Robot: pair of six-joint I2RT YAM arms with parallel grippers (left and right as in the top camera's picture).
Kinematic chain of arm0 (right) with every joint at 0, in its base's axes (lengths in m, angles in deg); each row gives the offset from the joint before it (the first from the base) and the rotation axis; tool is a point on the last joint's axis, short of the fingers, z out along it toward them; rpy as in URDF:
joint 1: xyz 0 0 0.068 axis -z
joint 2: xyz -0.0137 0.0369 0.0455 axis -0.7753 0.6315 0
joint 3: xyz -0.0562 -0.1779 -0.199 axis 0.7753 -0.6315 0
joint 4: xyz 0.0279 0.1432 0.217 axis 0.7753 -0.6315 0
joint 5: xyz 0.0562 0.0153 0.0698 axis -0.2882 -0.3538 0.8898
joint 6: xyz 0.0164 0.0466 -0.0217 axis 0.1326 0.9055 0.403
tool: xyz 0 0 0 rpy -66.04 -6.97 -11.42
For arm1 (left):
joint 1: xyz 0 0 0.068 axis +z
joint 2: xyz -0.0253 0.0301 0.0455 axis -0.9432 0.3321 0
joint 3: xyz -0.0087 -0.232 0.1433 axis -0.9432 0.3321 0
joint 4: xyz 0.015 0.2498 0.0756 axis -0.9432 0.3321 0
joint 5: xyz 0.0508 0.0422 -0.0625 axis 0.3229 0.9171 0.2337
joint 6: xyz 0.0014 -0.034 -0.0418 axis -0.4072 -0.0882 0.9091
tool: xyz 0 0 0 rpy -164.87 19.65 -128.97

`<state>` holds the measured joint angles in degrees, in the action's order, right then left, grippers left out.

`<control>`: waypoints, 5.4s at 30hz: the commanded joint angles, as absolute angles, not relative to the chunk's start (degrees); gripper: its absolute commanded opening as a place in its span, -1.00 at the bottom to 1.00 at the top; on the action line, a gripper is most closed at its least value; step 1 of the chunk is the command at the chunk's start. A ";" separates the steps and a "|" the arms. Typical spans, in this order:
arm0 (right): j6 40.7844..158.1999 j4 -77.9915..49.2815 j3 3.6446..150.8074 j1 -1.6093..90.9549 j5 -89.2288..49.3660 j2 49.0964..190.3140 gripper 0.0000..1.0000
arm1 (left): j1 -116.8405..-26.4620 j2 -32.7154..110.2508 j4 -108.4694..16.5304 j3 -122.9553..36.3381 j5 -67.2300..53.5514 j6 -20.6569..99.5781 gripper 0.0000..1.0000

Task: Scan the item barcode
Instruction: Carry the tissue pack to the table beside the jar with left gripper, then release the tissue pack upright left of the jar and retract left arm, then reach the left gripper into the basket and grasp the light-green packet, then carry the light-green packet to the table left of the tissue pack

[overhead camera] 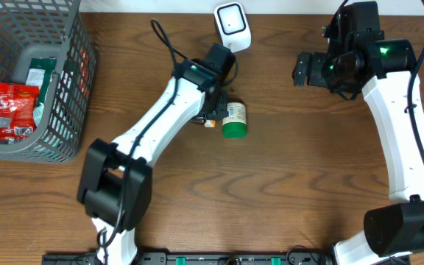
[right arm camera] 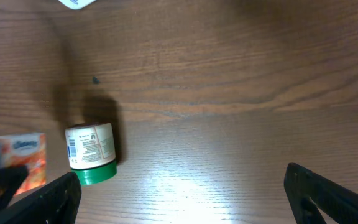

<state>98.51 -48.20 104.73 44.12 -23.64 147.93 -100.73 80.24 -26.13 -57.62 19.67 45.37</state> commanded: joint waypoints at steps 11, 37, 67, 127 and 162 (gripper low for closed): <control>97.96 -48.24 105.76 44.03 -23.40 148.17 0.98 | -101.72 85.88 -27.97 -57.34 23.45 47.03 -0.46; 97.96 -48.24 105.76 44.03 -23.40 148.17 0.98 | -102.79 87.04 -32.10 -54.78 25.33 48.17 -0.46; 97.96 -48.24 105.76 44.03 -23.37 148.17 0.99 | -98.46 72.33 -35.51 -54.46 26.89 44.45 0.27; 97.96 -48.24 105.76 44.05 -23.37 148.17 0.99 | -40.93 97.90 -14.48 -73.51 17.25 32.37 0.87; 97.96 -48.24 105.76 44.03 -23.37 148.17 0.98 | -42.22 61.01 -15.60 -73.91 14.06 35.03 -0.66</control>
